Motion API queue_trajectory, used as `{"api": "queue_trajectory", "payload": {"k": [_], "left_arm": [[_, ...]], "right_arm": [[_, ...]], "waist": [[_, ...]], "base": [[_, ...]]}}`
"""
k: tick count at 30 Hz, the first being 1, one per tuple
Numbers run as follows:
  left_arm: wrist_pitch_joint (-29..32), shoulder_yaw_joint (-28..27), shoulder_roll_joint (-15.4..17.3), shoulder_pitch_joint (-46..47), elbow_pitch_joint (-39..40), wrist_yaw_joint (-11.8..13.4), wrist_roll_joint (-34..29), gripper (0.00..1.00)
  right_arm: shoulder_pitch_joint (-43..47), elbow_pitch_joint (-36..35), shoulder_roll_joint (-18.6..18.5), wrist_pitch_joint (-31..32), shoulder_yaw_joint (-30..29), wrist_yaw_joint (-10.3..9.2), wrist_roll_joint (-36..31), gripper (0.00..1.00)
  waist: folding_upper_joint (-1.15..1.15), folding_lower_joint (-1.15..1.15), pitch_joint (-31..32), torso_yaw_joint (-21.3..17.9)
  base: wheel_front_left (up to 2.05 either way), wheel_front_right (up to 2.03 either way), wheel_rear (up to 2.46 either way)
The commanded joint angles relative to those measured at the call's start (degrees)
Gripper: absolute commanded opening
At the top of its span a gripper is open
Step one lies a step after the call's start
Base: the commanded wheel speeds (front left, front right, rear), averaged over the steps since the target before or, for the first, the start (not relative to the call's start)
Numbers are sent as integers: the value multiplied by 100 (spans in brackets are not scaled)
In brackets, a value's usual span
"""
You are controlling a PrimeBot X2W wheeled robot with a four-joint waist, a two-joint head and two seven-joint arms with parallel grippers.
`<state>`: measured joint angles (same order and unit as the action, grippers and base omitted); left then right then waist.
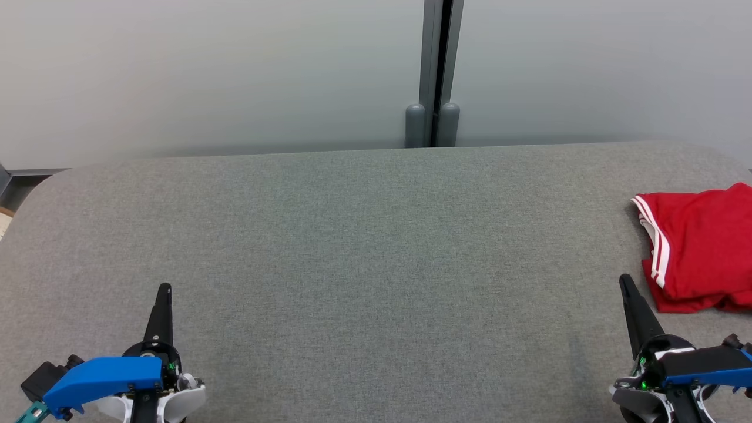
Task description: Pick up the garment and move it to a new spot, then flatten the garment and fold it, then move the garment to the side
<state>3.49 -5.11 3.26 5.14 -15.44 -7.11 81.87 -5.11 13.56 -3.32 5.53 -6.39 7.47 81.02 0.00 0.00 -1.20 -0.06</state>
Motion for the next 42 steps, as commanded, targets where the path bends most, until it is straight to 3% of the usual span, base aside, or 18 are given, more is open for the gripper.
{"api": "queue_trajectory", "payload": {"k": [1, 28, 42], "left_arm": [[54, -42, 5, 103, 54, -52, 124, 0], [326, -160, -43, 146, 154, -60, 1072, 0], [327, -157, -42, 137, 153, -61, 1060, 0]], "right_arm": [[-107, -6, 11, 29, -15, 4, 148, 0], [-146, 54, 54, 107, -21, 4, 1161, 0], [-141, 52, 52, 107, -20, 4, 1145, 0]], "waist": [[0, 0, 7, 1], [0, 0, 101, 6], [0, 0, 103, 6]], "base": [[0, 0, 0], [0, 0, 0], [0, 0, 0]]}}
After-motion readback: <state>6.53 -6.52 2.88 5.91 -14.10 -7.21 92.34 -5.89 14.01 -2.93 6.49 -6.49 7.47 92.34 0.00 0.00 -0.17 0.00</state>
